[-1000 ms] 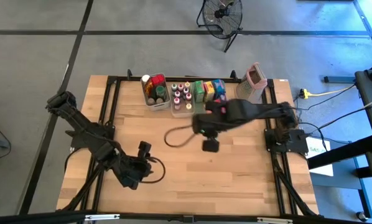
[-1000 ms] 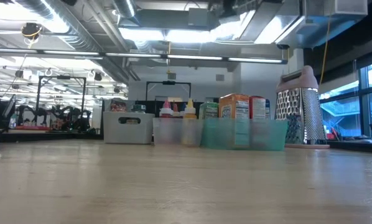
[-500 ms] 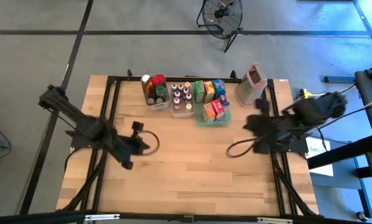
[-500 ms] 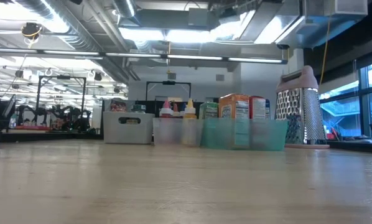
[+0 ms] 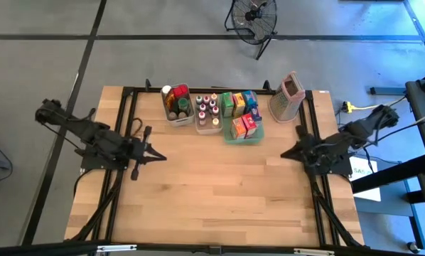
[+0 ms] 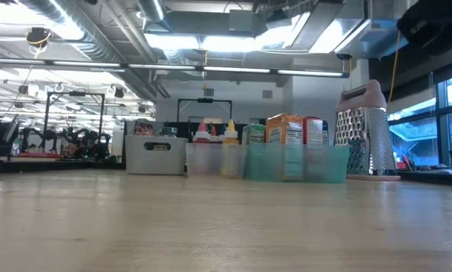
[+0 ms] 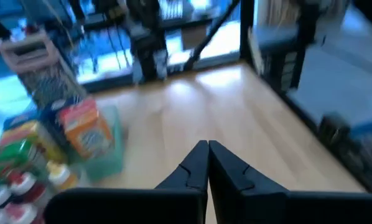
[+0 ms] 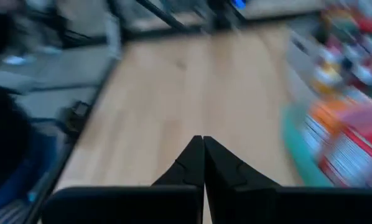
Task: Pick & Place Kitchen Items
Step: Return to Home Position
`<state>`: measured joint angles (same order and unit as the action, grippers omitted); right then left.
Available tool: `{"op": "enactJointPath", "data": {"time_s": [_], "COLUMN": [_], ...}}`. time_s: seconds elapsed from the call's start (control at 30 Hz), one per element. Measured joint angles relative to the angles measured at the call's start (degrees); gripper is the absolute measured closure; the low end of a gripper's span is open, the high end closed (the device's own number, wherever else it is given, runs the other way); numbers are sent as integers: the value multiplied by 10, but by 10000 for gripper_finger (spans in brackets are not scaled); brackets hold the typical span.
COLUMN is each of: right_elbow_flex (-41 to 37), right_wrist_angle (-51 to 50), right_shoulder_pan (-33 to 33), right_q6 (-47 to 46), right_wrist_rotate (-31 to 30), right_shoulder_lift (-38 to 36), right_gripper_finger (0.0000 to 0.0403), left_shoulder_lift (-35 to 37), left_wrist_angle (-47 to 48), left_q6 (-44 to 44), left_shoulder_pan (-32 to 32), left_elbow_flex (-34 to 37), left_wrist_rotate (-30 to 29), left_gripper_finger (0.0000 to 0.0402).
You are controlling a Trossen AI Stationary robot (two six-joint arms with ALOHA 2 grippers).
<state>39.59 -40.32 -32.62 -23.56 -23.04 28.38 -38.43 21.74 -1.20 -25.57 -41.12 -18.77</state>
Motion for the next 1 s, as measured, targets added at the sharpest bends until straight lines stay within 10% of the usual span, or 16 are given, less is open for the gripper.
{"op": "enactJointPath", "data": {"time_s": [0.2,1.0], "right_elbow_flex": [-138,-350], "right_wrist_angle": [199,456], "right_shoulder_pan": [0,11], "right_q6": [119,218], "right_wrist_rotate": [38,27], "right_shoulder_lift": [-89,-128], "right_gripper_finger": [402,402], "left_shoulder_lift": [55,138], "left_wrist_angle": [-132,-365], "left_q6": [-2,-38], "left_shoulder_pan": [23,36], "left_elbow_flex": [99,317], "left_wrist_rotate": [11,5], "left_gripper_finger": [396,396]}}
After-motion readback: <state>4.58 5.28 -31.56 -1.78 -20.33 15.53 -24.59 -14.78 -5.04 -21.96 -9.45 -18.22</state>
